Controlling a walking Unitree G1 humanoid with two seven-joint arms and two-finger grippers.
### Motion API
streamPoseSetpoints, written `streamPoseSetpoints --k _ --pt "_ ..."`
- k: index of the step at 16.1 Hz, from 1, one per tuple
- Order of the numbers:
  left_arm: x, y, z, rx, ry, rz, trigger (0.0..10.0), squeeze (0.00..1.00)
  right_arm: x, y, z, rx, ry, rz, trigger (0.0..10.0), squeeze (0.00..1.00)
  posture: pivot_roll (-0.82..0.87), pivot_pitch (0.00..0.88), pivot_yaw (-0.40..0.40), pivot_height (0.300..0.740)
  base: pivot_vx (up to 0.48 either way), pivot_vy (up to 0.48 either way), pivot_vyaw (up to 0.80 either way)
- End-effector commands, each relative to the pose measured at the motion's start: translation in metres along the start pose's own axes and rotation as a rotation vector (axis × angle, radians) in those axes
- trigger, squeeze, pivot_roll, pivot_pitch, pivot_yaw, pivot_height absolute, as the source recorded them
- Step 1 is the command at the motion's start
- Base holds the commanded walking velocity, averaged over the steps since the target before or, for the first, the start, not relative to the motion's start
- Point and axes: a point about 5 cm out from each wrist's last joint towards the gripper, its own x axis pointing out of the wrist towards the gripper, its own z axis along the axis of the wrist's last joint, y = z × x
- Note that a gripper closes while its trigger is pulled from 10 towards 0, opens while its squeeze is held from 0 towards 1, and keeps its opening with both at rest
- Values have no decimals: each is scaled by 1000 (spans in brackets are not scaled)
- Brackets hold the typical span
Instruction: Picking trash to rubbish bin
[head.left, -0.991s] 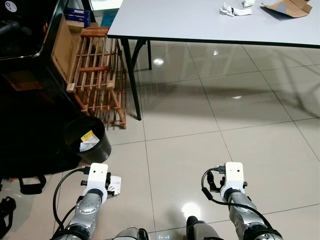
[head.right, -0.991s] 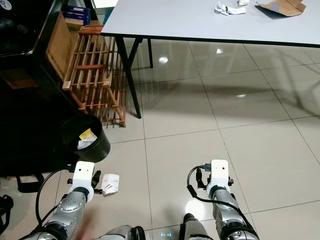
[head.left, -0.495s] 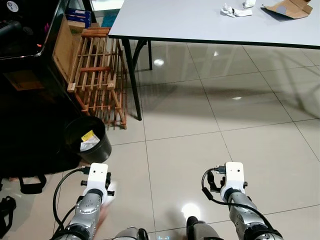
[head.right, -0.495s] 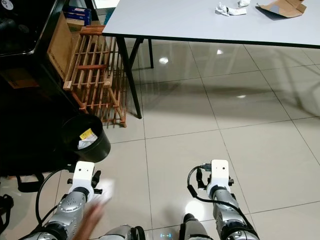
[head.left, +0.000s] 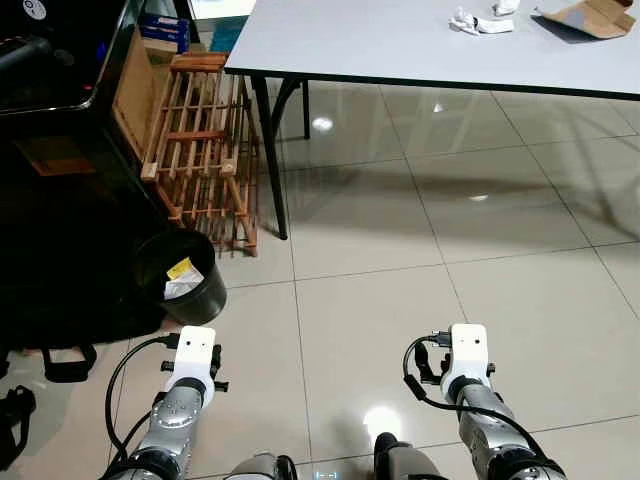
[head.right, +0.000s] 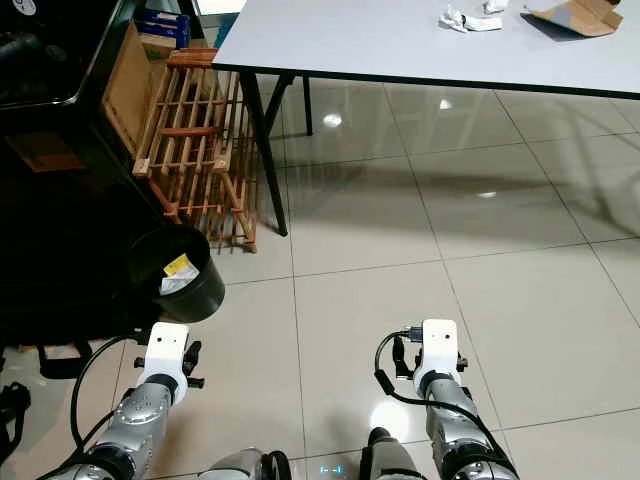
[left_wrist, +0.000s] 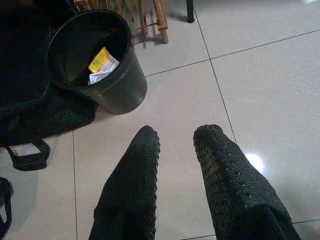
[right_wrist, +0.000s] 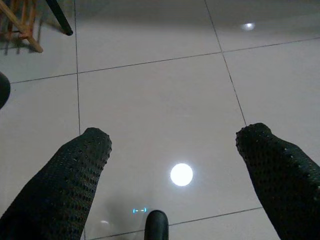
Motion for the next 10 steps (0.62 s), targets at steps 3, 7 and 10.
streamPoseSetpoints --k 3,7,10 --pt "-3 3 -9 1 39 3 10000 0 -3 -1 -9 4 29 -4 10000 0 -16 181 73 740 0 0 0" --pt "-3 2 -10 1 41 2 10000 0 -3 0 -9 2 30 0 10000 0 -21 170 75 740 0 0 0" --pt "-4 1 -11 2 42 0 10000 0 -4 1 -9 -1 30 4 10000 0 -23 157 76 740 0 0 0"
